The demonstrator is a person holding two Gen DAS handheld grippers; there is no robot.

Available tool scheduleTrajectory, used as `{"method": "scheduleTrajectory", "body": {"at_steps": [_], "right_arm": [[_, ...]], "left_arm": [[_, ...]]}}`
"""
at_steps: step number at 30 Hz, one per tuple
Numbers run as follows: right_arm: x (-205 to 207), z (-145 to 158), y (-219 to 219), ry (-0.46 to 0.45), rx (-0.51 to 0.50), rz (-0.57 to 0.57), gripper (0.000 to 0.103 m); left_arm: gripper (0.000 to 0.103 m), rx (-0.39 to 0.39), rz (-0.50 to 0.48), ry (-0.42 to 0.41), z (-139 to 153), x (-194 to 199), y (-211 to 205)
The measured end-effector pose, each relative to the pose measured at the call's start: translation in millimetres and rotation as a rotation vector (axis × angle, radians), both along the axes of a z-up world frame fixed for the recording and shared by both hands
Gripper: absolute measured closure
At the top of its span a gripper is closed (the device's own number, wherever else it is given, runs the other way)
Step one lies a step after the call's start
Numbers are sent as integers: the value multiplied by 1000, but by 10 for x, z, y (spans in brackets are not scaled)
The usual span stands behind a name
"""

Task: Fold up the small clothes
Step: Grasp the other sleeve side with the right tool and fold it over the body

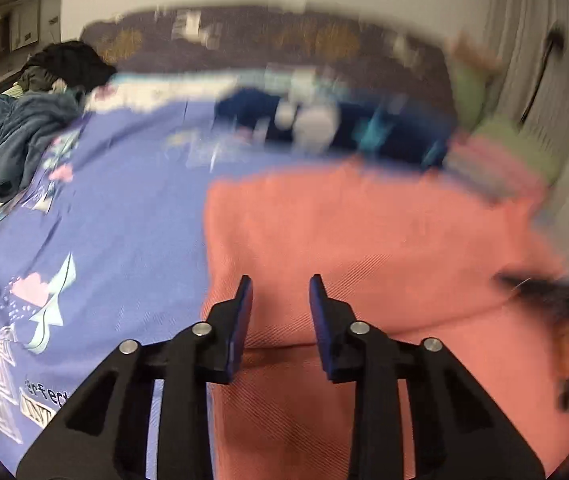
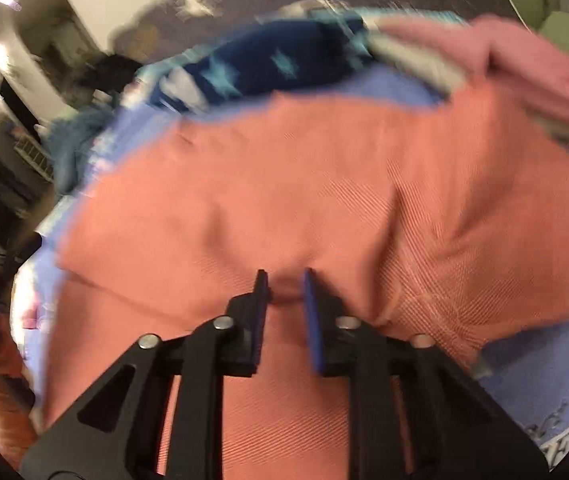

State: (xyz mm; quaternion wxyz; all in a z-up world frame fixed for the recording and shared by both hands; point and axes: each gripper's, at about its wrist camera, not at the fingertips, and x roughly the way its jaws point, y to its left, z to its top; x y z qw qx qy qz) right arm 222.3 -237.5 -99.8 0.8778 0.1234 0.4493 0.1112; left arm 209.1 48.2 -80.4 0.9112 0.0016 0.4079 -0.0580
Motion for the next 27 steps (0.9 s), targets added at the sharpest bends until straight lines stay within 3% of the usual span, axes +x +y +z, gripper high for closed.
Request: {"method": "scheduleTrajectory", "body": {"at_steps": [1,5,9,11,13,16,18,20,22,26,27], "right_arm": [[-23,1,-9,-6,1,8,90],[-41,2,8,-6,-16,16,90],[-19,54,107,-16,-62,15,89],[-142,150,-42,-20,-6,-31,89],[-337,302,-340,-71,70,-115,89],[-622,441,-1101,-131,69,-284,84],[-781,400,-1661,-103,82,-432,83],[-1000,289,-2235,-61,159,-575,81],[-1158,204,-2569,-48,208,-646,81],[-1379,-29,-3104,-22,301,-781,62],[-1382,-115,-3211,-1,355,-799,61]], "left_arm": [[72,22,13,47,-169,81,-5],[70,-10,29,39,-125,72,43],[69,66,31,46,-127,114,-64],[69,79,40,44,-99,99,-86],[69,54,60,42,-30,67,-90],[67,-24,26,19,103,33,-201],[61,-17,-10,-6,178,52,-399],[57,6,-54,-24,208,81,-628],[55,10,-111,-23,211,147,-888],[50,7,-183,-3,100,261,-1301],[50,8,-193,13,50,289,-1368]]}}
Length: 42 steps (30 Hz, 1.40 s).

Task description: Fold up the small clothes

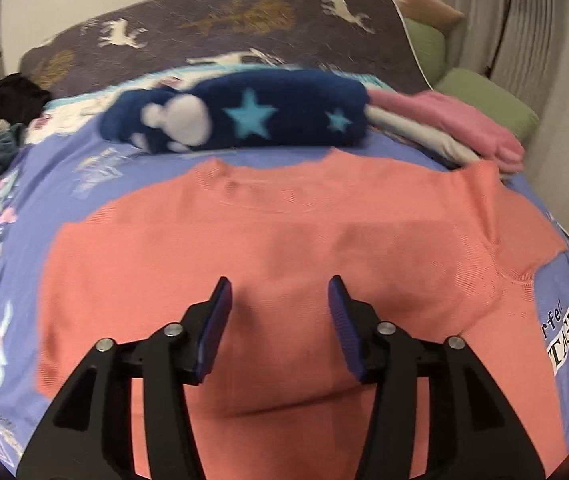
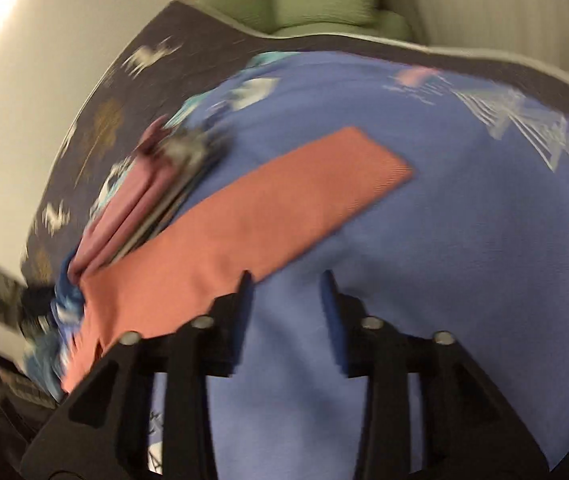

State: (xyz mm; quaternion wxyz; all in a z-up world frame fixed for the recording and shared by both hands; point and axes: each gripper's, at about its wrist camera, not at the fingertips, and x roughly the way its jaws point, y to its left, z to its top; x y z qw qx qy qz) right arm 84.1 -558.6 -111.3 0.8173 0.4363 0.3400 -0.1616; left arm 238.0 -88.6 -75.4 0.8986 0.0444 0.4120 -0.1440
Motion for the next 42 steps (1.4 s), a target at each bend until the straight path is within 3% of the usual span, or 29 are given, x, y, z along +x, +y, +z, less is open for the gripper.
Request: {"method": "scheduleTrajectory", "body": {"at_steps": [3,5,7,10,12,13,14,16,19,22,26,30,33,34,36,38,40,42], "right_arm": [[48,-160,-160,-26,89,-28,61],[142,-157,-181,-43,90,-34,51],[270,-183,-213,-54,99,-44,46],[482,-213,-282,-53,92,-78,47],[545,-221,-325,-32,58,-114,69],[552,-217,-330,-18,51,-122,93],[534,-211,-343,-29,64,-120,97],[471,-97,-301,-79,49,-122,98],[483,318,-11,-154,-98,-44,99],[532,735,449,-233,-190,86,99],[758,1101,1188,-320,-228,282,99],[983,1263,2111,-373,-252,490,99],[1087,1198,2721,-357,-324,630,98],[1108,1130,2944,-334,-385,676,96],[1156,943,3241,-265,-488,754,90],[1186,748,3383,-206,-529,812,81],[1170,565,3432,-150,-539,844,78],[1094,471,3467,-125,-537,867,66]], "left_arm": [[40,69,-16,26,-181,29,-205],[39,88,-19,20,-180,14,-253],[39,74,-19,24,-190,20,-234],[39,41,-19,26,-202,6,-157],[38,43,-18,20,-210,8,-169],[38,49,-18,18,-211,3,-175],[38,53,-18,16,-210,-7,-191],[38,53,-19,15,-211,-6,-197],[38,36,-22,18,-211,3,-174],[37,22,-23,18,-208,5,-159],[37,-16,-24,21,-204,15,-116],[37,-142,-28,32,-179,26,48],[37,-372,-23,64,-196,52,353],[37,-469,-19,86,-227,75,479],[37,-590,-16,116,-265,106,629],[37,-627,-31,123,-258,106,658],[37,-615,-46,121,-250,93,608],[37,-604,-71,118,-232,74,541]]}}
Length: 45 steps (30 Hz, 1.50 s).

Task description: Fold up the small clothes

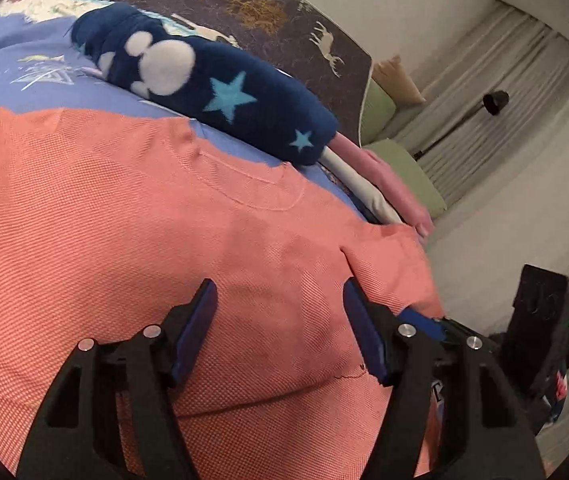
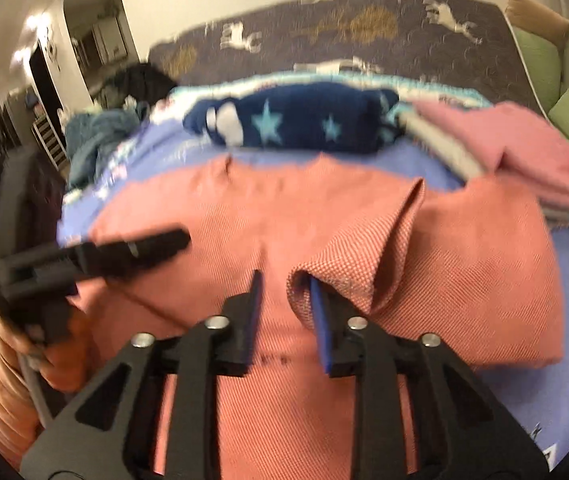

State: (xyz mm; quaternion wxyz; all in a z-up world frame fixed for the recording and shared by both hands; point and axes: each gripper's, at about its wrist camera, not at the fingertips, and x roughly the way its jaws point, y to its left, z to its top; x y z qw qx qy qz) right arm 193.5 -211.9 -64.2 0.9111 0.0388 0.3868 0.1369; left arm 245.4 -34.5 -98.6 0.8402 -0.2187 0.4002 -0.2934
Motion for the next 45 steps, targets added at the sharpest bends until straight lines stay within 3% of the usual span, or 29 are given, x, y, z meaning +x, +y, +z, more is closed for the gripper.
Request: {"method": "scheduleTrajectory", "body": {"at_steps": [2,6,9,11,13,15,17,21,23,28,30,34,35,37,39,45], "right_arm": [[-79,-26,29,-2,-12,3,54],[-144,-44,-110,1,0,-47,47],[-181,-5,-308,0,80,-109,44],[-148,35,-436,-9,129,-178,37],[-32,33,-590,7,236,-258,36],[130,0,-625,44,325,-287,44],[296,-35,-492,87,414,-195,80],[251,145,-248,21,519,65,84],[158,242,-279,-30,440,27,52],[-117,279,-422,-71,99,-102,51],[-257,247,-462,-89,-37,-120,51],[-459,124,-702,-95,-180,-163,46],[-465,90,-745,-94,-211,-182,43],[-486,19,-825,-80,-285,-233,36],[-495,-70,-932,-37,-313,-269,34],[-394,-217,-1152,47,-225,-325,32]], "left_arm": [[37,-9,-14,-1,14,-11,-19],[37,-26,-18,4,9,-11,4],[37,-16,-15,0,14,-31,-4],[37,-16,-15,-1,16,-30,-21],[37,-19,-17,0,14,-27,-16],[37,-27,-18,1,20,-32,-2],[37,-47,-19,6,28,-36,31],[37,-78,-45,4,49,-45,69],[37,-75,-60,8,44,-49,36],[38,1,-108,8,49,-84,-188],[45,26,-129,25,60,-73,-318],[75,169,-136,84,-6,26,-636],[96,196,-135,78,-10,33,-687],[100,224,-125,81,62,64,-746],[100,202,-113,30,306,50,-719],[100,219,-79,-167,1153,-103,-509]]}}
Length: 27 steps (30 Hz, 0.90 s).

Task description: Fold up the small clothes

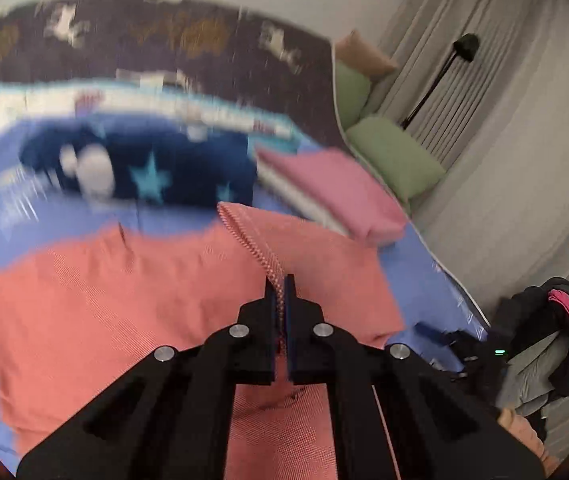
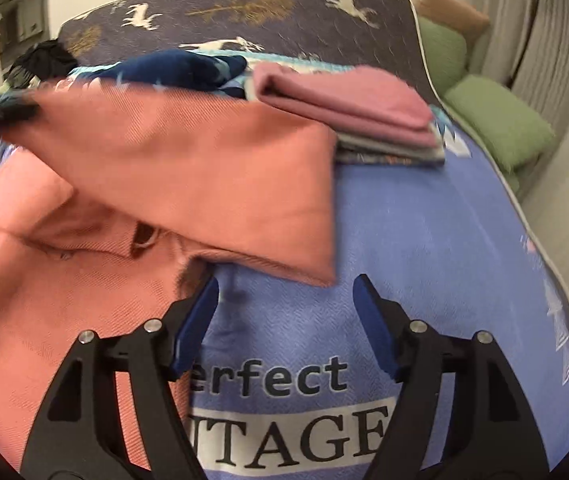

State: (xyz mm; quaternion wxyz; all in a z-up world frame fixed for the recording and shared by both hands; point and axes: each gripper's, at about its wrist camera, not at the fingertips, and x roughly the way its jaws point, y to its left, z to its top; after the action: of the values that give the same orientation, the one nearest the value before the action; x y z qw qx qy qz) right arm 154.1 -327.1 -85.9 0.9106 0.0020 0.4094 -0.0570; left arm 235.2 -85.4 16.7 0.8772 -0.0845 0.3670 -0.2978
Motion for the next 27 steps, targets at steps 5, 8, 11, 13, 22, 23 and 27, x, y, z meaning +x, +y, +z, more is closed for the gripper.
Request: {"method": "scheduleTrajectory", "body": {"at_steps": [5,8,11,13,22,23,27], "right_arm": [[38,54,67,-22,42,28,30],[27,88,219,-37,9,79,29],[41,85,291,-28,10,98,28],[49,69,336,-21,6,107,28],[48,50,570,-7,-32,159,28],[53,39,596,-3,-38,169,28],[106,-53,574,26,-98,130,28]], "left_arm": [[100,83,68,-134,411,-140,310],[100,130,128,-154,417,-146,553],[100,176,194,-135,271,-114,847],[100,205,233,-97,102,-67,1015],[54,285,354,25,-588,63,1516],[53,298,363,30,-626,49,1540],[50,323,391,80,-855,16,1726]]}}
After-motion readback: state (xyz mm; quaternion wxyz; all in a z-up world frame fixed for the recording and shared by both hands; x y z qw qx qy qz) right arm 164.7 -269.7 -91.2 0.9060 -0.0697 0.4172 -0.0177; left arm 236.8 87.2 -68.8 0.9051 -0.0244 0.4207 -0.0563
